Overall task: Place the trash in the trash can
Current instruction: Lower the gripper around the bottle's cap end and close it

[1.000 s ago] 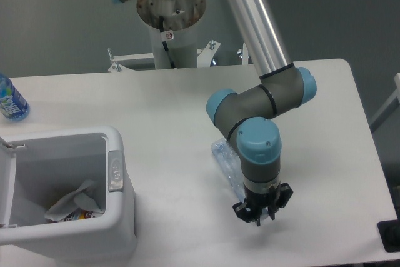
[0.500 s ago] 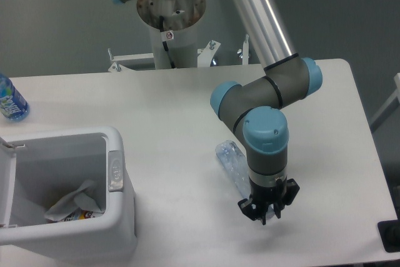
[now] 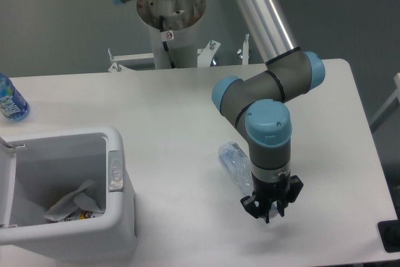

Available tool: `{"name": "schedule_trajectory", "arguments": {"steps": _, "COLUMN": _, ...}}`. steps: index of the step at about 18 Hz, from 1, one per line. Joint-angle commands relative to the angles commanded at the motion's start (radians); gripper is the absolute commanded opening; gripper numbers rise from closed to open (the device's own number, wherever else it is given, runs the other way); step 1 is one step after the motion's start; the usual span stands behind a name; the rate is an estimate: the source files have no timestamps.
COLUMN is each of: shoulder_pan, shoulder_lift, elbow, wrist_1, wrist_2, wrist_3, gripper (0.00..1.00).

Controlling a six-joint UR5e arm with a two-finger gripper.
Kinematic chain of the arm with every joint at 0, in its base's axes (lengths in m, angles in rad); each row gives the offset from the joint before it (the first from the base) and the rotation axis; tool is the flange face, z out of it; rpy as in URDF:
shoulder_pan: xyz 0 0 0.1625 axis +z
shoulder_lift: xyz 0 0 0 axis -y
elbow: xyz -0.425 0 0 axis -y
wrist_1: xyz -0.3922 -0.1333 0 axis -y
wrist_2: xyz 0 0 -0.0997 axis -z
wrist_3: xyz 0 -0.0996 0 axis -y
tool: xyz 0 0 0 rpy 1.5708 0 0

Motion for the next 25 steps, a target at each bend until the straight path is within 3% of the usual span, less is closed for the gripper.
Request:
{"name": "schedule_trajectory", "arguments": {"steps": 9, "shoulder_pan": 0.000, "shoulder_lift": 0.029, "elbow": -0.003, "wrist_1": 0.000, "wrist_2": -0.035, "wrist_3": 0.000, "gripper": 0.22}}
{"name": "schedule_trajectory", "arguments": {"steps": 15, "shoulder_pan": 0.000, "shoulder_lift": 0.069, "elbow": 0.003, "wrist_1": 0.002, "wrist_2": -0.040, "wrist_3": 0.000, "gripper": 0.21}}
{"name": "schedule_trajectory", "arguments": {"steps": 25, "shoulder_pan": 0.011, "shoulder_lift": 0.084, "elbow": 0.165, "wrist_1": 0.003, "wrist_2": -0.101, "wrist_3": -0.069, "gripper": 0.21}}
